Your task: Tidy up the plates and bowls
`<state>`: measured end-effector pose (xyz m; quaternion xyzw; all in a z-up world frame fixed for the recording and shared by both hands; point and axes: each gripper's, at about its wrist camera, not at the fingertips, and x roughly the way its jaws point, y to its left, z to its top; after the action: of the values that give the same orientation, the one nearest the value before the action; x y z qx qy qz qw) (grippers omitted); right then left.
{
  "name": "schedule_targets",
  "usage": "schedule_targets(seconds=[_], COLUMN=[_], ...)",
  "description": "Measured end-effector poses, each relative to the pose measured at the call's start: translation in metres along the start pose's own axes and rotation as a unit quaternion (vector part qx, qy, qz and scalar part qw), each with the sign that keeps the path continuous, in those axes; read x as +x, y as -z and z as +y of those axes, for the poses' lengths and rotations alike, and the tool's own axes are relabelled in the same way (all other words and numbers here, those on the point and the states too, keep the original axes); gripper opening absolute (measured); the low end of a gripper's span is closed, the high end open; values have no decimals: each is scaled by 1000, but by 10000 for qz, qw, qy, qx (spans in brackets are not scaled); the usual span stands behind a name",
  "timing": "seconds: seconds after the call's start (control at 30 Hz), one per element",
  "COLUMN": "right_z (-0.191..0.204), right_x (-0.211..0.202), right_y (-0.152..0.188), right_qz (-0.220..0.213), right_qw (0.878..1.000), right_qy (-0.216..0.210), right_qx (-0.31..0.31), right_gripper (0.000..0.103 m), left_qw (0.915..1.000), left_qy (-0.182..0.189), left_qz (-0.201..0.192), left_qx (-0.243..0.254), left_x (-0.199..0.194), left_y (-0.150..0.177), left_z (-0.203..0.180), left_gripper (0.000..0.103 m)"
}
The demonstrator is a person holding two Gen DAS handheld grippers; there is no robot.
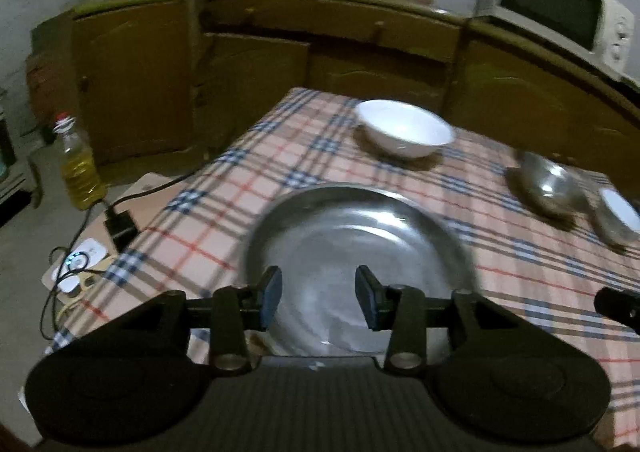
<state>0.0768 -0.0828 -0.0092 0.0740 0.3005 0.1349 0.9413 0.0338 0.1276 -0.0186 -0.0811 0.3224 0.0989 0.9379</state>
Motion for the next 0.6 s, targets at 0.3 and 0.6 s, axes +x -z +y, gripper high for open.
schedule_targets(seconds=[0.3,0.6], right_z=[-63,-138], right_x=[-26,-5], right_y=[-16,-53], right_qz=[-315,-378], right_qw=[9973,9933], right_qy=[389,647], right_qx=[534,875], right_gripper=[63,64], left_qw=[9979,9941], left_qy=[474,812], left_qz=[-141,-131], left_qx=[407,708], left_x=[-16,18], left_y=[-11,-40], left_z=[-72,-142], left_gripper=[55,63])
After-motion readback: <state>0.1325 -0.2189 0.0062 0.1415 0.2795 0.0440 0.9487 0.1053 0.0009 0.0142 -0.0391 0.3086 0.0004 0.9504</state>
